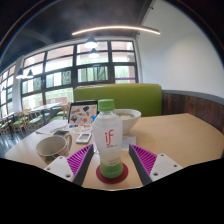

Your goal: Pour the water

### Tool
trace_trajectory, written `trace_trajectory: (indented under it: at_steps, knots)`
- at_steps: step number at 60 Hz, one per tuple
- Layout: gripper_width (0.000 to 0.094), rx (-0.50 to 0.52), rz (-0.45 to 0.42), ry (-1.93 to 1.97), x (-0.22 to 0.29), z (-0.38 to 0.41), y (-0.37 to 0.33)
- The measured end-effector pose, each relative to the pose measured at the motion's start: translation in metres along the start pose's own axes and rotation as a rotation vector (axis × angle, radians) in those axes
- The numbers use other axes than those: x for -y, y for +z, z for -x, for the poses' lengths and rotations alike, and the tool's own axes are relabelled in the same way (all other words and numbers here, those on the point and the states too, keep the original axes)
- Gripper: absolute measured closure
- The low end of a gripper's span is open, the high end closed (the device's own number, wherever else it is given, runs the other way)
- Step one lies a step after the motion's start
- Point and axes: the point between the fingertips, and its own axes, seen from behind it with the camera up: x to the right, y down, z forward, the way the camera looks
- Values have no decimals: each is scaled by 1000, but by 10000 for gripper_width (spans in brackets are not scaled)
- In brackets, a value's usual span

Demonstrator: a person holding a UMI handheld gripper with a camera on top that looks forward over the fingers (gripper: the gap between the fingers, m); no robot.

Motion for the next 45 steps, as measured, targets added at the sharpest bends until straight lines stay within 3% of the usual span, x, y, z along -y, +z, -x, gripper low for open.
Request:
trace_trajectory:
  at_steps: [10, 27, 45]
  knots:
    - [108, -40, 6, 16, 7, 10, -67]
    - [111, -72, -93, 73, 27, 53, -215]
    - [104, -77, -129, 92, 14, 61, -260]
